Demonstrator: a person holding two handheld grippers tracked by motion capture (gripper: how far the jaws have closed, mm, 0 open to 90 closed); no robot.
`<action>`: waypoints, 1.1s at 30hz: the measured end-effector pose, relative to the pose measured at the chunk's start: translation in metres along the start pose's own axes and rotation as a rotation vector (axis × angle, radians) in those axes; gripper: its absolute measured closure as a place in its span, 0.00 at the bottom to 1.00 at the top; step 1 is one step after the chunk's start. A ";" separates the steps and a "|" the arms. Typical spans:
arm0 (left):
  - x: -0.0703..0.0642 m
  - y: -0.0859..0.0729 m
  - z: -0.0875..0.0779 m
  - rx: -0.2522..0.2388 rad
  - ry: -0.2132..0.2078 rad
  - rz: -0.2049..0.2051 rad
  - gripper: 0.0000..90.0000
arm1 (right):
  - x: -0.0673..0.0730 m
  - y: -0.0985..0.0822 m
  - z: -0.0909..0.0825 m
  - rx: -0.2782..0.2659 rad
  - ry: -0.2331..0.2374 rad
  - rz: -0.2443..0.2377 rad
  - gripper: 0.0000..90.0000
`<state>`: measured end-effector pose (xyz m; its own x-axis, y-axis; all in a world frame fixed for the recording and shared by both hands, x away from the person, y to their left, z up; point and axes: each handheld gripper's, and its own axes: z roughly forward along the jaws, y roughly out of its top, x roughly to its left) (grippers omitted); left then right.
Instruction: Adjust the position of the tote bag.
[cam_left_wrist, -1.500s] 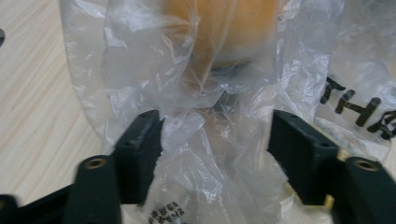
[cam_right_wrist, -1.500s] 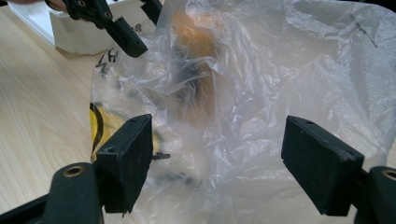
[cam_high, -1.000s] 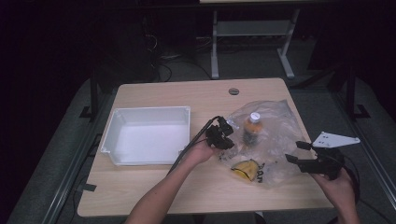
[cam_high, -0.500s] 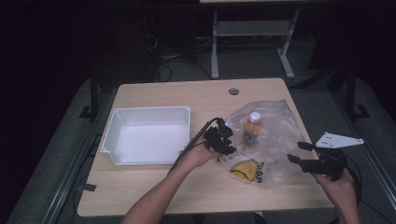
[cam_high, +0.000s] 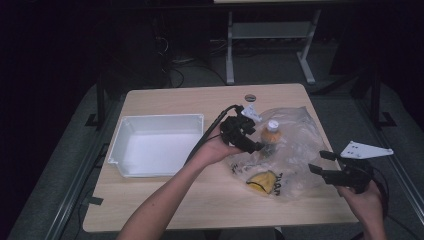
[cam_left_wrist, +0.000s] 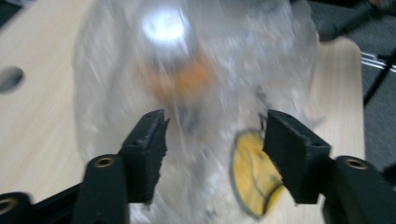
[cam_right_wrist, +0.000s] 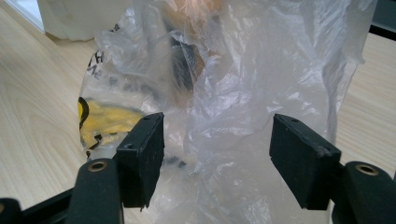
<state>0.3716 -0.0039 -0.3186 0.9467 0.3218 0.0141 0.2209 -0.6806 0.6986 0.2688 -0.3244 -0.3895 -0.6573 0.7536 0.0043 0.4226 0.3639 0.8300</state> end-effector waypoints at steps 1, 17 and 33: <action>0.003 0.005 0.002 -0.003 0.004 -0.007 0.38 | 0.000 0.000 -0.001 -0.005 -0.001 0.000 0.39; 0.028 0.006 0.042 0.077 0.026 -0.043 0.79 | -0.006 -0.005 -0.008 -0.026 -0.010 0.007 0.41; 0.030 -0.036 0.047 0.136 0.019 -0.108 0.99 | -0.002 -0.004 -0.001 -0.002 0.010 0.000 0.42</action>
<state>0.4035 -0.0009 -0.3767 0.9116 0.4090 -0.0413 0.3517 -0.7239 0.5935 0.2678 -0.3275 -0.3919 -0.6637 0.7479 0.0102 0.4212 0.3624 0.8314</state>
